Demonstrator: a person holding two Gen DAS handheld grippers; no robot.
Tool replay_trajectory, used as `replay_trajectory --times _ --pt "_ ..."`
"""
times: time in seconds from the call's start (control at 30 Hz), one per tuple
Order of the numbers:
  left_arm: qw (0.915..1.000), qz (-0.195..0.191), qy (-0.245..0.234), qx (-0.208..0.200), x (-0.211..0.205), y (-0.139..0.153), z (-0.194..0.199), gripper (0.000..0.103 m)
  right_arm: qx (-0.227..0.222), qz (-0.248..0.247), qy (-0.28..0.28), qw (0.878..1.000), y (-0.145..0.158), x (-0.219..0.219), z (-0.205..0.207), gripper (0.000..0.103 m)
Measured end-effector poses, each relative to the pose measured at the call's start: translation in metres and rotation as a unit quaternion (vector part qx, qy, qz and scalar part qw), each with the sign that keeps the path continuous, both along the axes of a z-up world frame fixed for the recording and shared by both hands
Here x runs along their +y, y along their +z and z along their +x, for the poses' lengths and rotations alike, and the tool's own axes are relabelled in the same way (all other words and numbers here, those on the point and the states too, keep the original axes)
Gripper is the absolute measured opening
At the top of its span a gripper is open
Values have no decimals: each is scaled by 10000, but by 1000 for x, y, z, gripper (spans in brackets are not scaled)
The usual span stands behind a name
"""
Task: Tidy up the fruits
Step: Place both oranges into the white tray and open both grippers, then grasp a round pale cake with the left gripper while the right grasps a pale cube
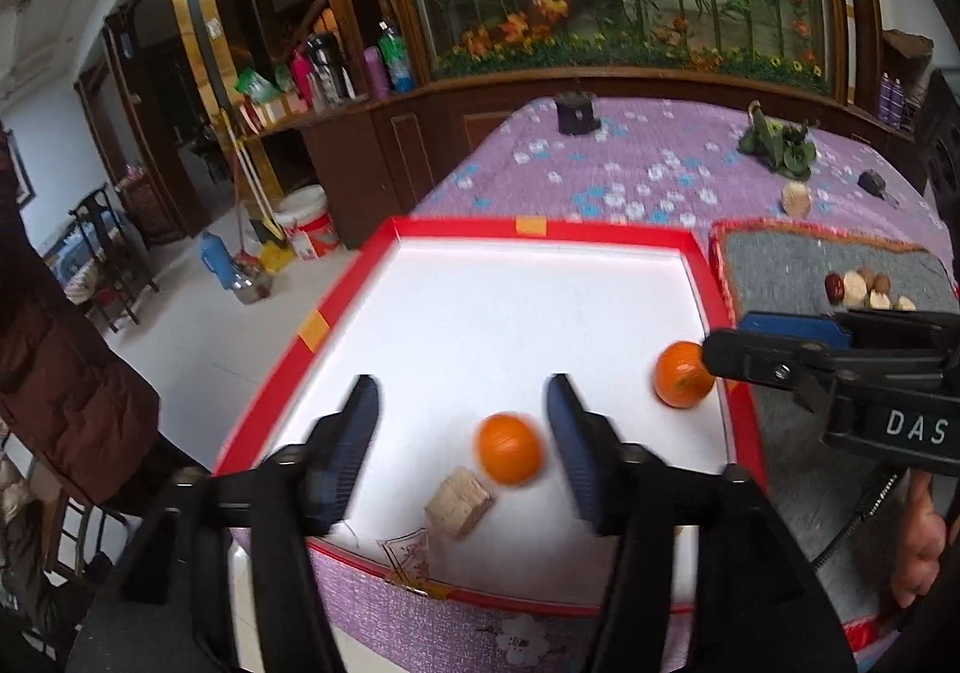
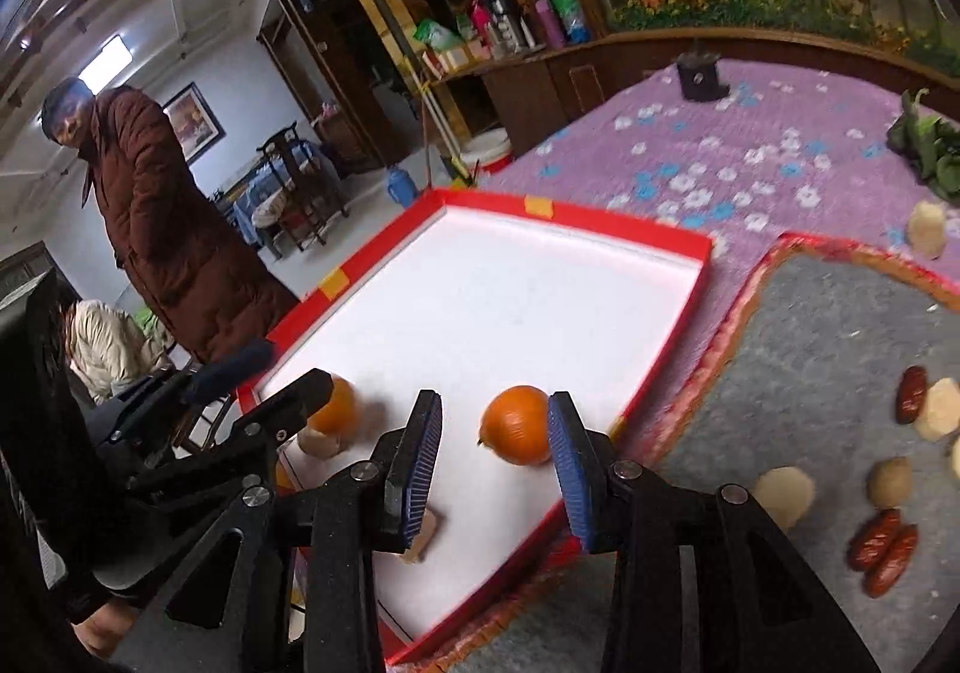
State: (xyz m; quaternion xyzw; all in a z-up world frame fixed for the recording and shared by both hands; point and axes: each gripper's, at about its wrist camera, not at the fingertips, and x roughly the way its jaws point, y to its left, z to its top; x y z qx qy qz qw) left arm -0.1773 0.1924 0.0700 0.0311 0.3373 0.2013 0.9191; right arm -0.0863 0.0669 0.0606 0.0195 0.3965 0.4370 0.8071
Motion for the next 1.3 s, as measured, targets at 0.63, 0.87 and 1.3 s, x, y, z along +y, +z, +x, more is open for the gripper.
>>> replay_trajectory --times 0.63,0.87,1.3 --pt "9963 636 -416 -409 -62 50 10 70 -128 789 -753 9940 45 -98 12 40" --pt "9952 758 -503 -372 -78 54 14 70 -65 993 -976 9902 48 -128 20 40" --pt "9850 184 -1668 411 -128 16 43 78 155 569 -2193 9739 27 -245 65 44"
